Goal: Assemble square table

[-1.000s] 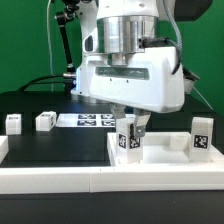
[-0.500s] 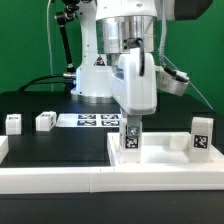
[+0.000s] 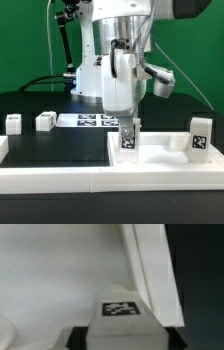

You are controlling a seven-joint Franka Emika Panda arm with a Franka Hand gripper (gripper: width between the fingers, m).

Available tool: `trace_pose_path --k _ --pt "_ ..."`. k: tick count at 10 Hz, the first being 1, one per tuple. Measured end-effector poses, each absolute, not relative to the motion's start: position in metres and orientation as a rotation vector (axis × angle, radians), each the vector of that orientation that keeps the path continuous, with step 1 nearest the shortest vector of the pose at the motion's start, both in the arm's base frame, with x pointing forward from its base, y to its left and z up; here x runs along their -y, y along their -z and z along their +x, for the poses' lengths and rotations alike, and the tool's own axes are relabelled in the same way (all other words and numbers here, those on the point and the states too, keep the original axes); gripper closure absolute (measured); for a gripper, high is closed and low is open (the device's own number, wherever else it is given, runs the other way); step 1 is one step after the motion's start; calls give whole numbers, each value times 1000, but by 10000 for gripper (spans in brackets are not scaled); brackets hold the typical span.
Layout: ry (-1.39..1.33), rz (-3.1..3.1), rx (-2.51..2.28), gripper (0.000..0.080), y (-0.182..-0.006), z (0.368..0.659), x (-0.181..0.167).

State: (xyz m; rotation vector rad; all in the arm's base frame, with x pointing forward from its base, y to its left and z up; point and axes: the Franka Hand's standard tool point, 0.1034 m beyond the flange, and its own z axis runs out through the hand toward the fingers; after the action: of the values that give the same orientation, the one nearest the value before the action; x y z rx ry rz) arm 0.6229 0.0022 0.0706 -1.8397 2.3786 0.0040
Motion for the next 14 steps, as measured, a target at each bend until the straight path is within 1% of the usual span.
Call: trace_pose_path --k 1,2,3,4,5,6,8,11,12,14 --pt "-10 -1806 -2400 509 -71 623 -2" --pt "-15 -1759 -2435 473 -70 623 -4" --pt "-12 -1787 -2413 337 -70 623 -4" --pt "-10 -1814 -2395 337 -70 623 -5" --pt "-6 -1889 -2337 195 -70 623 -5" --pt "-4 -1919 -2311 164 -71 623 -6" --pt "19 -1920 -2288 152 -78 622 -15" --pt "37 -1932 -2258 151 -89 605 -26" --pt "27 -1938 -2258 151 -89 598 -29" --pt "27 -1942 -2258 151 -87 599 -29"
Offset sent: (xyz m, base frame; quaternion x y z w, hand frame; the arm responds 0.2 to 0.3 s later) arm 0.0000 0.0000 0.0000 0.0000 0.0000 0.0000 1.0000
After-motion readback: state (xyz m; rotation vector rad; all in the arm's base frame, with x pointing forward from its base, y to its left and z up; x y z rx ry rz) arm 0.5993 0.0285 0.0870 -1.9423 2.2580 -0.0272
